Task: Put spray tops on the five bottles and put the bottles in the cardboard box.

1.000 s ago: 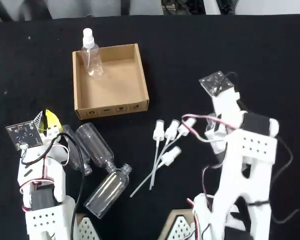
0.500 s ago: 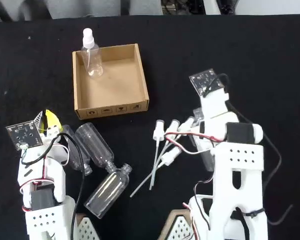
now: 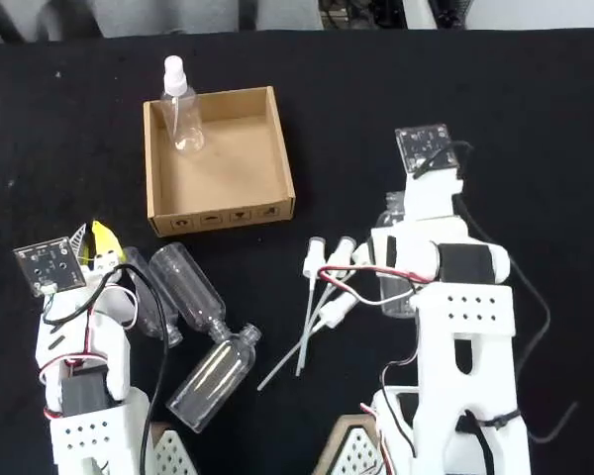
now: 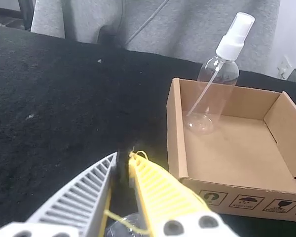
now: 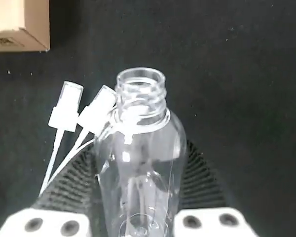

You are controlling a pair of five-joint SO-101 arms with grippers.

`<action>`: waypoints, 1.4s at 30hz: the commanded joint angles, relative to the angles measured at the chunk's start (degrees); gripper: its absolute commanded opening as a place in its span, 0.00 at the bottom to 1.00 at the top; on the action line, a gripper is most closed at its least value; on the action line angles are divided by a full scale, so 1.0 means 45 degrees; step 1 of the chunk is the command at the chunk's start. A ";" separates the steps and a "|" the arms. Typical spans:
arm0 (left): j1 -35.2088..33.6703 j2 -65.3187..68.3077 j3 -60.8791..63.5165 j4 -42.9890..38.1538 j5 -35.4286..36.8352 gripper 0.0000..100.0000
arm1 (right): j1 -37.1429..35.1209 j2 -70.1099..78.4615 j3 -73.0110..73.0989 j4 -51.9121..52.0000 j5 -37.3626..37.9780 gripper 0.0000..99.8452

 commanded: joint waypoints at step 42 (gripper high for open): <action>0.6789 0.0332 -0.4620 0.5099 -0.2755 0.19 | 0.4396 -0.0557 0.2256 -0.3653 -0.3223 0.05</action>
